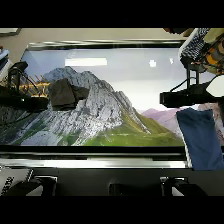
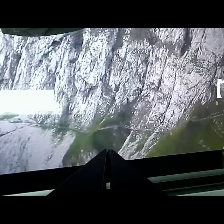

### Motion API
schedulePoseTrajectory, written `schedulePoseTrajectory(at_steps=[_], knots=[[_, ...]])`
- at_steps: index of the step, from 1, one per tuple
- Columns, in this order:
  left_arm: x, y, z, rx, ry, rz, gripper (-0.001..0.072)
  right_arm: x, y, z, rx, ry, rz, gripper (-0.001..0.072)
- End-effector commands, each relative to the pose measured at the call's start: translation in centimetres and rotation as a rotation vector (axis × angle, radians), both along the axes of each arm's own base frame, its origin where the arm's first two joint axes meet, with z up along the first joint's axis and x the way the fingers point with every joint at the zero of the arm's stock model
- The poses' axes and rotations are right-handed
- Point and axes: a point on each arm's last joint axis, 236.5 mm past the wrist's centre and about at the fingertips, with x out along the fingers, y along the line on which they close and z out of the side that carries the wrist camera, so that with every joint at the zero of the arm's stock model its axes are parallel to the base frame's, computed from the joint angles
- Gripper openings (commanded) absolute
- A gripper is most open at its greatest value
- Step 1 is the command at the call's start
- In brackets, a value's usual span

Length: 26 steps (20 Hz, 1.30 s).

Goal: Fold the clothes and pants, and hang the long-sleeved shirts on hangers.

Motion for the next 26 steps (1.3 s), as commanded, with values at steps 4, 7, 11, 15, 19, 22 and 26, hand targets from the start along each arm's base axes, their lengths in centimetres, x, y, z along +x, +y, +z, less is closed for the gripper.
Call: schedulePoseTrajectory(at_steps=[4,7,11,15,19,22,26], knots=[[0.4,0.0,0.2,-0.003,-0.021,0.003,0.0019,0.0,0.0,0.0,0.0,0.0,0.001,0.0036],[0.8,-0.1,0.3,-0.005,-0.034,0.005,0.002,0.0,0.0,0.0,0.0,0.0,0.001,0.0036],[3.6,0.3,0.3,-0.025,-0.101,0.111,0.072,0.5,0.1,0.3,0.003,-0.021,-0.005,0.0035],[11.9,3.4,-1.8,0.095,-0.262,0.199,0.072,0.4,0.2,0.3,0.011,-0.018,-0.003,0.0036],[15.9,6.9,-12.2,0.165,-0.139,0.333,0.072,0.3,0.3,0.3,0.015,-0.015,-0.001,0.0039],[15.9,8.9,-18.0,0.122,-0.02,0.506,0.072,0.3,0.3,0.3,0.014,-0.015,-0.002,0.0039],[16.1,4.7,-18.4,-0.067,0.049,0.443,0.0028,0.3,0.3,0.3,0.025,-0.008,-0.021,0.004]])
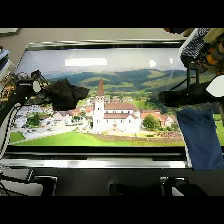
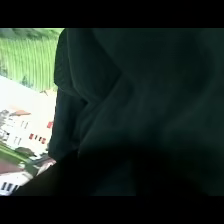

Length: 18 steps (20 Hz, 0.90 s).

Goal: Fold the clothes and pants, and hang the long-sleeved shirts on hangers.

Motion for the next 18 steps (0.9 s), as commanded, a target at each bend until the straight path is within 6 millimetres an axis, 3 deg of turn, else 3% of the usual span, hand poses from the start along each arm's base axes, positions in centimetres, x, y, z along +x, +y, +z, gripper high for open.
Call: schedulePoseTrajectory(at_steps=[1,2,4,7,10,13,15,18], knots=[[0.4,-4.2,0.4,-0.182,0.016,-0.074,0.0016,0.0,0.1,0.0,0.016,0.012,-0.03,0.004],[0.2,-6.1,2.5,-0.235,0.007,-0.137,0.0016,-0.1,0.1,0.0,0.019,0.018,-0.035,0.0052],[-1.0,-10.4,7.6,-0.335,-0.01,-0.245,0.0016,-0.5,0.0,-0.2,0.015,0.037,-0.033,0.0158],[-3.9,-18.2,15.4,-0.482,-0.082,-0.396,0.0016,-2.0,-1.0,-1.1,-0.008,0.122,-0.091,0.0157],[-8.1,-27.1,19.3,-0.647,-0.098,-0.544,0.0016,-4.6,-3.8,-1.7,-0.116,0.214,-0.16,0.0157],[-11.4,-35.5,19.3,-0.701,-0.112,-0.673,0.0016,-7.4,-8.1,-0.6,-0.281,0.237,-0.232,0.0157],[-13.2,-40.9,18.2,-0.722,-0.14,-0.731,0.0016,-9.4,-11.5,0.8,-0.399,0.239,-0.318,0.0157],[-15.7,-48.3,13.3,-0.736,-0.131,-0.772,0.0016,-11.6,-14.9,3.2,-0.513,0.193,-0.409,0.0156]])
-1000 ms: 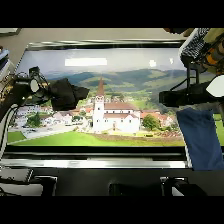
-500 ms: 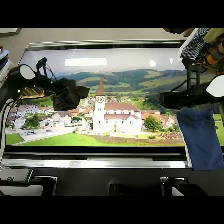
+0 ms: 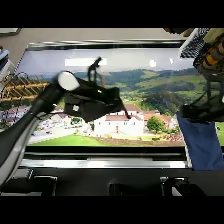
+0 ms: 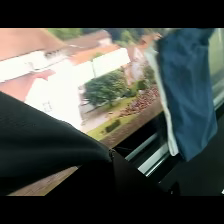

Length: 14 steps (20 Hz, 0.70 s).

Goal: Fold the clothes and pants, and hang the long-sleeved shirts on hangers.

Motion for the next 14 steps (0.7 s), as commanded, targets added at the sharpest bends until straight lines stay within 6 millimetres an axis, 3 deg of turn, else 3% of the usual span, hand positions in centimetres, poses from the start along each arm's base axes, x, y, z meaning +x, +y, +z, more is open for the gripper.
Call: schedulePoseTrajectory(at_steps=[1,2,4,5,6,7,10,14], knots=[[-4.0,-9.0,-5.1,-0.045,0.007,-0.051,0.0017,-3.0,-4.7,2.8,-0.175,-0.029,-0.112,0.0155],[-5.5,-10.7,-8.1,-0.029,0.057,-0.07,0.0017,-3.2,-5.0,3.3,-0.186,-0.052,-0.118,0.0154],[-8.5,-12.1,-12.7,0.005,0.191,-0.109,0.0026,-3.2,-5.4,4.0,-0.197,-0.088,-0.121,0.0142],[-9.4,-12.0,-13.7,0.011,0.251,-0.122,0.0092,-2.9,-5.3,4.2,-0.195,-0.108,-0.116,0.0143],[-9.4,-11.6,-13.7,0.012,0.277,-0.126,0.0229,-2.2,-5.0,4.3,-0.183,-0.13,-0.104,0.0147],[-8.6,-10.8,-12.8,0.006,0.261,-0.135,0.0319,-1.2,-4.3,4.4,-0.154,-0.174,-0.089,0.0149],[-4.5,-5.7,-7.3,-0.018,0.119,-0.197,0.0323,2.6,-0.2,3.8,0.067,-0.287,-0.163,0.016],[0.9,7.3,0.0,0.128,-0.063,-0.111,0.0323,6.9,6.3,0.6,0.408,-0.16,-0.201,0.0238]])
